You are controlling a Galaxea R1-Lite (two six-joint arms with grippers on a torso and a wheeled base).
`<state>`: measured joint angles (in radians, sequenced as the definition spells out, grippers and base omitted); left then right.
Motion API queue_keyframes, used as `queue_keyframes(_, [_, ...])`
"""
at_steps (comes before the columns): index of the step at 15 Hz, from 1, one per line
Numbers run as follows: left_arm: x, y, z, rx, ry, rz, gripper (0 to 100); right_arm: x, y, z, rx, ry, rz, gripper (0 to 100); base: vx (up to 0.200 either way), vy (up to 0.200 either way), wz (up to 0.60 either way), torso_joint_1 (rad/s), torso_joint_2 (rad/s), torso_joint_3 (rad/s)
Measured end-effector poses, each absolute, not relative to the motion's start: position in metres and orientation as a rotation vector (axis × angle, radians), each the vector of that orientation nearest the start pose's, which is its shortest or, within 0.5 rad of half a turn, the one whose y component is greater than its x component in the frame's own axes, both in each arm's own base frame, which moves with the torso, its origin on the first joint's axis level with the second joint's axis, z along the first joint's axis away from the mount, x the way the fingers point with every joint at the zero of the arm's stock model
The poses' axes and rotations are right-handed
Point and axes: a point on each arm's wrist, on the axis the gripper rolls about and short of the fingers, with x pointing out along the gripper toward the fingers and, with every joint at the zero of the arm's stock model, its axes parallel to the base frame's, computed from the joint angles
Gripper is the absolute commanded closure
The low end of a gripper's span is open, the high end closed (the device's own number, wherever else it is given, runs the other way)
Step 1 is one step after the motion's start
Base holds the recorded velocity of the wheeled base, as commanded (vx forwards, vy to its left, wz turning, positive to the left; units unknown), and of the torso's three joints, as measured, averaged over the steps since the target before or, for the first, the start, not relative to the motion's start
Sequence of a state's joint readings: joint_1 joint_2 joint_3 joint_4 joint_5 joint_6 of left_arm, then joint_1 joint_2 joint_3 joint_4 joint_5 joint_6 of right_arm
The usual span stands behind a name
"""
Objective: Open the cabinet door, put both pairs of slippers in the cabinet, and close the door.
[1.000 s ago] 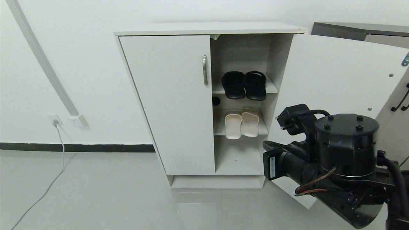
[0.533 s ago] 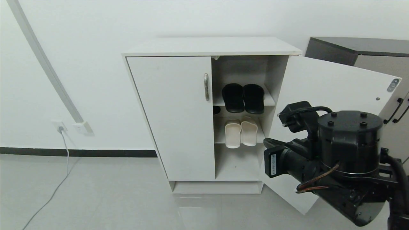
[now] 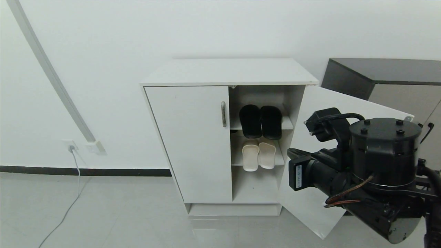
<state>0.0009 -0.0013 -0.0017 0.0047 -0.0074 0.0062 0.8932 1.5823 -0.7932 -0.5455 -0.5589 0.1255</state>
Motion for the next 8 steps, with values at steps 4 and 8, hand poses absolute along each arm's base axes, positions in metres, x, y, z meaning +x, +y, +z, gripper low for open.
queue_keyframes(4, [-0.023,-0.0002,0.0755,0.006,0.001,-0.006,100,0.1829,0.2074,0.2046,-0.039,0.205,0.318,100,0.0,0.0,0.0,0.182,-0.5,-0.312])
queue_keyframes(8, [-0.023,-0.0002,0.0754,0.006,0.002,-0.006,100,0.1828,0.2073,0.2035,-0.043,0.208,0.318,100,0.0,0.0,0.0,0.211,-0.52,-0.311])
